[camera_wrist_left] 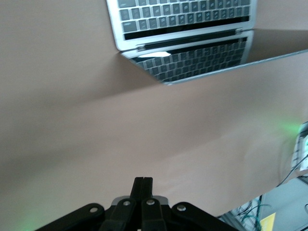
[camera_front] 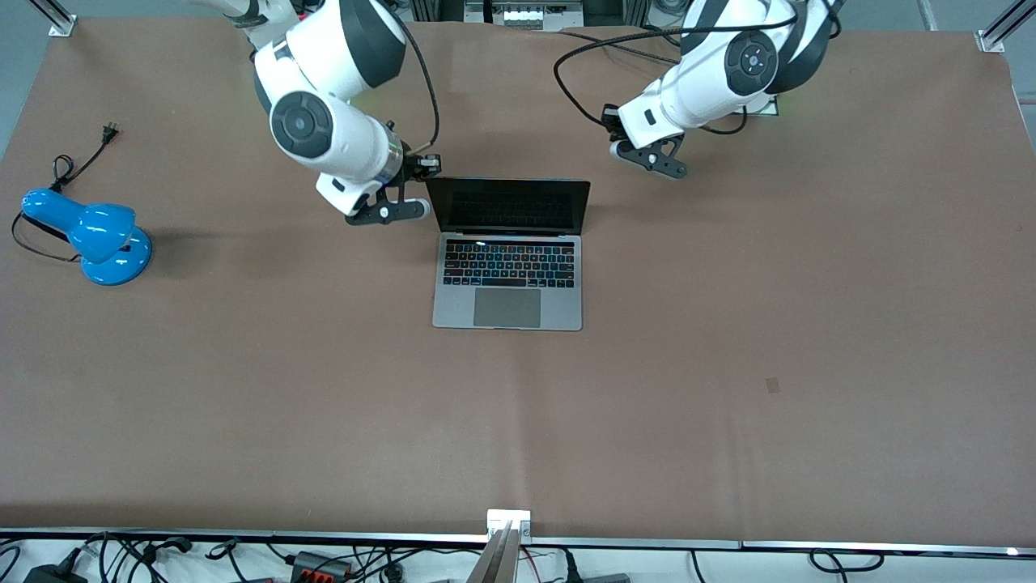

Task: Close laptop with both arms from behind
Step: 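Move both grippers to the back of the laptop screen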

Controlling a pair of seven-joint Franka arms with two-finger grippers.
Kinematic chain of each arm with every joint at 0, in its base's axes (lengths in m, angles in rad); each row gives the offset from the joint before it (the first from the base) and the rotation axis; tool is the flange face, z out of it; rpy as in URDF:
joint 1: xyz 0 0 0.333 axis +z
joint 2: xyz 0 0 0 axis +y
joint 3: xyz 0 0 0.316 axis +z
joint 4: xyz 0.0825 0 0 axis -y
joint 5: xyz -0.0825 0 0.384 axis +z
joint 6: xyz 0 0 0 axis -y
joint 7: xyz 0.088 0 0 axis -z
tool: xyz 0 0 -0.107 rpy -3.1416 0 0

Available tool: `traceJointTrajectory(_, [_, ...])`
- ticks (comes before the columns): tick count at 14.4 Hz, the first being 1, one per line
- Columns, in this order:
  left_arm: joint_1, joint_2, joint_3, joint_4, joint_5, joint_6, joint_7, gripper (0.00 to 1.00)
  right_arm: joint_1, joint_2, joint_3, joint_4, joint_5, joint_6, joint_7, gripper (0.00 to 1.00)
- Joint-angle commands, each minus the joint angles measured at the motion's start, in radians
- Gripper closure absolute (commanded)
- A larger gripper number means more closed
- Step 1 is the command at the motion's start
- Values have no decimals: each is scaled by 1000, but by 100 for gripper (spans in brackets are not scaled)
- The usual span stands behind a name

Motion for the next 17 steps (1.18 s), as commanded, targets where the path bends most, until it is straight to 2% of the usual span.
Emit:
traceJointTrajectory(1, [-21,-40,-16,-80,-115,83,85,99,26,-73,-11,-84,32,36,15,100])
traceJointTrajectory(3, [-23,-40,-48,-105,-184,126,122,99,61,-58,-11,-96,56,62,42,100])
traceJointTrajectory(8, [-26,-19,-103,-135,-195,252,134,99,99,20,-11,-90,57,136,70,100])
traceJointTrajectory(11, [-32,52,-126,-128,-210,386,137,99,98,46,-12,-84,57,168,70,100])
traceJointTrajectory(13, [-32,125,-134,-122,-276,492,223,99,95,63,-12,-68,58,178,69,100])
traceJointTrajectory(15, [-22,152,-133,-108,-348,516,321,99,90,69,-12,-61,58,193,70,100])
traceJointTrajectory(17, [-15,165,-128,-83,-354,517,347,99,89,94,-12,-35,66,198,81,100])
